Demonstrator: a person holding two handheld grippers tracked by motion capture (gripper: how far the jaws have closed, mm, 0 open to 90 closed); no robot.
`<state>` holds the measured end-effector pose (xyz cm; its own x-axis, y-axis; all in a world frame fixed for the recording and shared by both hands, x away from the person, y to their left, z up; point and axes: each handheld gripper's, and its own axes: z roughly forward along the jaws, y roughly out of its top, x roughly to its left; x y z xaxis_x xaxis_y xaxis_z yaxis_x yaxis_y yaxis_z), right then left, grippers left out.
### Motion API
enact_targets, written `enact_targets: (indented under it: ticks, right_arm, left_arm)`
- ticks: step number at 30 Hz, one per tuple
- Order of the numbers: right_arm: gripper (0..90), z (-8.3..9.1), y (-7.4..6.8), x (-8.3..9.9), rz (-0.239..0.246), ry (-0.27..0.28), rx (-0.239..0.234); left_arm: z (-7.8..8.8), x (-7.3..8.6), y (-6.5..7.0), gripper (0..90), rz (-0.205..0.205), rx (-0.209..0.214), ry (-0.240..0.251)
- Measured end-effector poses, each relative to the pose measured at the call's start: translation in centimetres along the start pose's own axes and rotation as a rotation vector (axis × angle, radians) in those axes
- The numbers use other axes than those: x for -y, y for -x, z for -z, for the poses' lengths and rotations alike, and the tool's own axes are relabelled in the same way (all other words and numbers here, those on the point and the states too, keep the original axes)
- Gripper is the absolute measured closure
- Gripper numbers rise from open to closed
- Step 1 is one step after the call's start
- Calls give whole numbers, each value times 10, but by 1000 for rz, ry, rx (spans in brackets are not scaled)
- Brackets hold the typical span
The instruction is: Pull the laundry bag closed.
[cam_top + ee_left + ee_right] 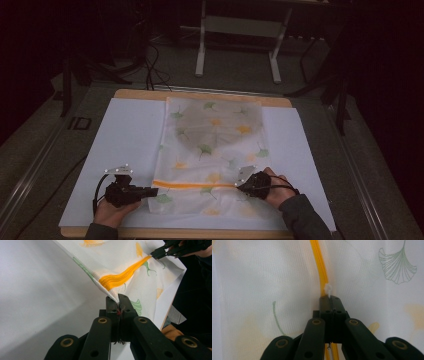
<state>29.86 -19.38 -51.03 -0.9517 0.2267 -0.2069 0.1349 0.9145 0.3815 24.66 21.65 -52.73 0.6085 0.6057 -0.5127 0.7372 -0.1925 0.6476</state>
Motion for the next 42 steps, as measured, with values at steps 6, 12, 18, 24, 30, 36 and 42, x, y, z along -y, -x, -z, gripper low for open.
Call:
enact_targets:
  ticks: [6, 12, 18, 24, 30, 36, 42]
  right_arm:
    - [900, 2, 1, 2, -5, -8, 3]
    - [900, 3, 2, 7, -8, -10, 5]
    - [900, 5, 3, 11, -18, -16, 5]
    - [900, 6, 4, 14, -19, -16, 4]
    - [900, 7, 3, 15, -9, -16, 4]
    - [900, 9, 4, 20, -15, -28, 10]
    - [900, 11, 4, 25, -22, -34, 15]
  left_arm:
    - [1, 0, 0, 886, -1, -3, 1]
    - [0, 0, 0, 886, -2, -1, 0]
    - [1, 0, 0, 886, -2, -4, -1]
    - [0, 0, -1, 886, -1, -2, -3]
    - [0, 0, 0, 887, -2, -2, -4]
    - [1, 1, -1, 886, 0, -2, -2]
    - [1, 1, -1, 886, 2, -4, -4]
